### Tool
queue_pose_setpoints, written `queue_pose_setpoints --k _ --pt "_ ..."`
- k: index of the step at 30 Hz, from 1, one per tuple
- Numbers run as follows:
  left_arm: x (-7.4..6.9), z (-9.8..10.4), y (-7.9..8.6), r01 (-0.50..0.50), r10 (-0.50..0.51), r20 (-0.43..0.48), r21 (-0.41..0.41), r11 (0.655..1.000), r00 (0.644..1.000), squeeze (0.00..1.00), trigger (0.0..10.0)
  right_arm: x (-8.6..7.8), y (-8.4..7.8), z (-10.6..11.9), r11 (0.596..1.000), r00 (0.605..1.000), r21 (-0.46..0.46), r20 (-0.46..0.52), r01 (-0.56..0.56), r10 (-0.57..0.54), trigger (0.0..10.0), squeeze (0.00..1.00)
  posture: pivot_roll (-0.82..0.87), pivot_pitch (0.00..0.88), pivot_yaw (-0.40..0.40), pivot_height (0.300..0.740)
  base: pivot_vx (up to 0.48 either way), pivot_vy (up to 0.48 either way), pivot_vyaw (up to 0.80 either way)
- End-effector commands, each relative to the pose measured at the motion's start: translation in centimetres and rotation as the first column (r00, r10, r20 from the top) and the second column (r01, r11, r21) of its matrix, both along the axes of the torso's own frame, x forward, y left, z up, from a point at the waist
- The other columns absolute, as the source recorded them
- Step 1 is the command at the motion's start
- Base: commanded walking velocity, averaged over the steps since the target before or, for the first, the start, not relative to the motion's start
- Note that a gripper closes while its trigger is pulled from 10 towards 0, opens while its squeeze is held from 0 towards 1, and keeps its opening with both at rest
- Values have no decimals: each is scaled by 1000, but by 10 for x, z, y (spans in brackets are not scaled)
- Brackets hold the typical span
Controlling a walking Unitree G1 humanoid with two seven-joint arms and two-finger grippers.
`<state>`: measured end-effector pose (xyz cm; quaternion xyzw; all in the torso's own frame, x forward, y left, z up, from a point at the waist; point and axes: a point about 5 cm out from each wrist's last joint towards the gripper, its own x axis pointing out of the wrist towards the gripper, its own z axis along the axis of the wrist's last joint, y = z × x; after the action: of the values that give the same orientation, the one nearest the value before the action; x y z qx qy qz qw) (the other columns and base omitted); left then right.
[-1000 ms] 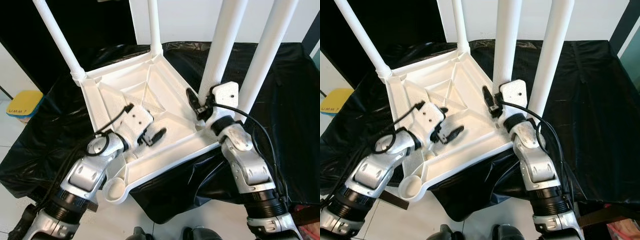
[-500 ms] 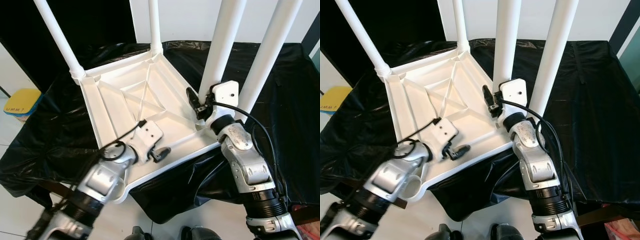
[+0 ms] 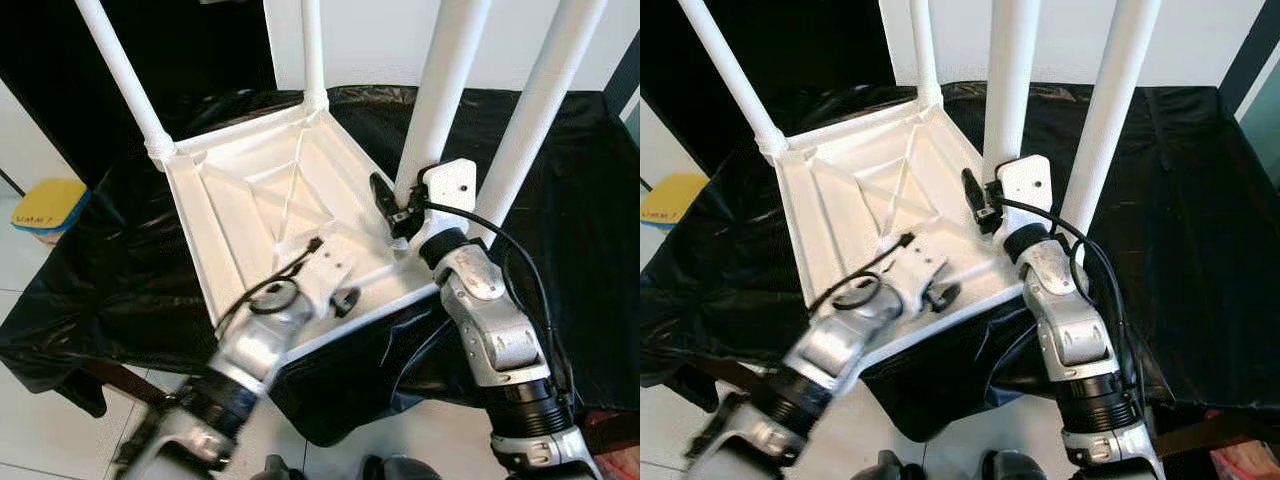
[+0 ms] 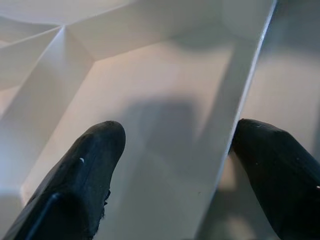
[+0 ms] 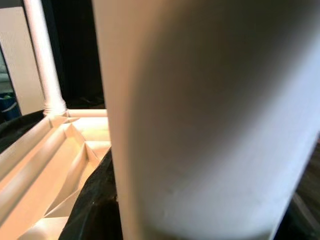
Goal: Building children table
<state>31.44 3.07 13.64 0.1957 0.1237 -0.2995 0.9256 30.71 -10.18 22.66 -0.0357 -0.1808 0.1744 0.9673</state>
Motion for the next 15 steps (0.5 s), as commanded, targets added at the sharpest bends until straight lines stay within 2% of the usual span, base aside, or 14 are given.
queue_pose_setpoints --k 1,4,7,11,15 --pt "5 -4 6 -116 115 22 26 993 993 0 10000 -1 2 4 1000 1000 -7 15 -7 7 10000 0 -178 113 22 740 0 0 0" --pt "8 1 -15 -112 110 59 24 993 992 0 10000 -1 4 5 1000 1000 -10 16 -16 16 10000 0 -175 108 19 740 0 0 0" --pt "9 2 -19 -112 111 59 18 994 992 0 10000 -1 4 5 1000 1000 -11 16 -17 17 10000 0 -174 106 19 740 0 0 0" --pt "16 14 -44 -117 120 98 -38 992 988 0 10000 -1 5 5 1000 1000 -9 15 -20 20 10000 0 -172 108 19 740 0 0 0" --pt "19 21 -57 -122 128 122 -60 991 984 0 10000 -1 6 5 1000 1000 -8 14 -23 23 10000 0 -169 106 18 740 0 0 0"
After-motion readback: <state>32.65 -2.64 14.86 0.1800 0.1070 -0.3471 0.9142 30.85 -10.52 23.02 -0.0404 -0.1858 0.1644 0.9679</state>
